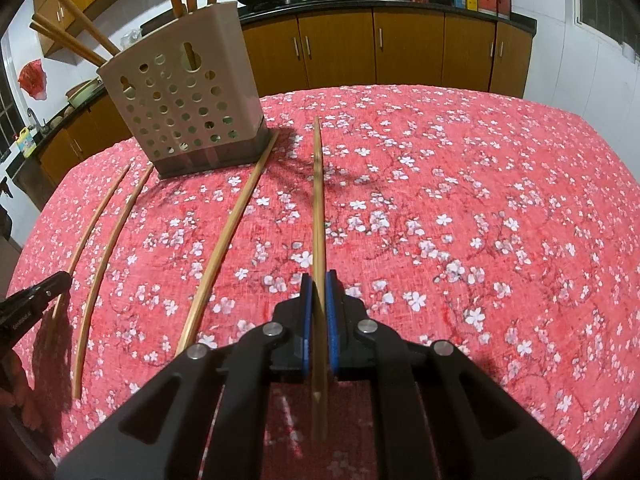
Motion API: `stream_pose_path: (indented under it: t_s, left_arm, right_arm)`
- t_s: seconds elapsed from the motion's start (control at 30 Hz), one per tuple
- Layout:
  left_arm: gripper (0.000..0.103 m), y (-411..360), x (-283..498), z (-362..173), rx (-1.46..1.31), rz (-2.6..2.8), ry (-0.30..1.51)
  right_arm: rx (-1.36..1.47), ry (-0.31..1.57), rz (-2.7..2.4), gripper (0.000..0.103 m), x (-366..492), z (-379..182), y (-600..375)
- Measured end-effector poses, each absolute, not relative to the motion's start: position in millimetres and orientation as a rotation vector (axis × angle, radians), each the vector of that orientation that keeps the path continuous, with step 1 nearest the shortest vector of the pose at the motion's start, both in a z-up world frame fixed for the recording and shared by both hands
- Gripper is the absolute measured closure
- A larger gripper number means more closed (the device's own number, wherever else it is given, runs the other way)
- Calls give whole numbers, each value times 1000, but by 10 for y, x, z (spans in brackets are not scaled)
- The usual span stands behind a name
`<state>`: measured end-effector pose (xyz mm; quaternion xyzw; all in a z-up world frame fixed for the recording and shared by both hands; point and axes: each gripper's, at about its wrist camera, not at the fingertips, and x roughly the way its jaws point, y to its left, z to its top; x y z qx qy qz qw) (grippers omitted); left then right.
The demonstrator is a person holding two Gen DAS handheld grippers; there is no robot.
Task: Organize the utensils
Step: 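Lift the right tool's chopstick above the holder while the left tool lifts its own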
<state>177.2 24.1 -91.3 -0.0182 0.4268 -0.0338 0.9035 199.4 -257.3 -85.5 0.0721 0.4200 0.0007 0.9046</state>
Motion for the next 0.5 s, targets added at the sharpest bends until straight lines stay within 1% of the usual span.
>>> stream_pose_path:
  t_s: [0.1, 0.23, 0.5]
  left_arm:
    - [95, 232, 1778, -905, -21, -70, 889]
    - [95, 278, 1769, -844, -49, -73, 888]
    - [95, 413, 1675, -420, -95, -85, 783]
  right_arm:
    - [152, 867, 3, 95, 1994, -838, -2584]
    - [176, 810, 4, 95, 1907, -660, -2640]
    - [183, 676, -3, 95, 1742, -192, -2758]
